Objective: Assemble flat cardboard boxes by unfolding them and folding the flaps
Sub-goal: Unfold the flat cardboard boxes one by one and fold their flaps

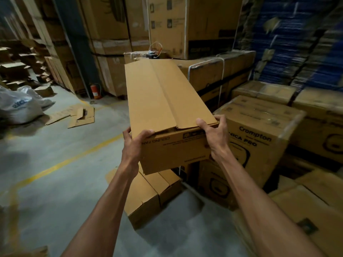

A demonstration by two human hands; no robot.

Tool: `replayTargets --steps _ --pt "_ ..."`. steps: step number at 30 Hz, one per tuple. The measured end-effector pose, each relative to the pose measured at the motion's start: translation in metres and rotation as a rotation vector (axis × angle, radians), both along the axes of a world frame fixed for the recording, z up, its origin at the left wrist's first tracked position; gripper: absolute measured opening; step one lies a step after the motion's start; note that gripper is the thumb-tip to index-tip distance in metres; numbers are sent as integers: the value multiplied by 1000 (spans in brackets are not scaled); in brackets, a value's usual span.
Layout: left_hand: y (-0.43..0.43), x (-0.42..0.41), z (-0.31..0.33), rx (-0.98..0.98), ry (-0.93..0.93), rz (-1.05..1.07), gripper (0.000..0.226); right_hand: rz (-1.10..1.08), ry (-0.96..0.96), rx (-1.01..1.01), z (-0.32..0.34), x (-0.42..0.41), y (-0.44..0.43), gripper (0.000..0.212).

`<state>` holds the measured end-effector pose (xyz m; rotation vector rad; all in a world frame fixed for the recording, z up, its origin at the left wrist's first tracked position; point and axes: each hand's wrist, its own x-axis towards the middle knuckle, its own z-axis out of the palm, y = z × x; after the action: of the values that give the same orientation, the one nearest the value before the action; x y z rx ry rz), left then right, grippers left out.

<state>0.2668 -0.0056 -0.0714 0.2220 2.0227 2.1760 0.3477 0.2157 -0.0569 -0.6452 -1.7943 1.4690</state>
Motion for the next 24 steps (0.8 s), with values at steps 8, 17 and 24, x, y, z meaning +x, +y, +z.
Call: replayTargets --steps 8,17,24 --pt "42 48 3 15 35 -181 97 -205 -11 -13 6 90 23 48" --pt "114 76 21 -38 58 -408 69 -397 34 -53 8 162 65 49" --pt "191 57 40 -77 110 -568 85 -557 9 -55 15 171 116 46"
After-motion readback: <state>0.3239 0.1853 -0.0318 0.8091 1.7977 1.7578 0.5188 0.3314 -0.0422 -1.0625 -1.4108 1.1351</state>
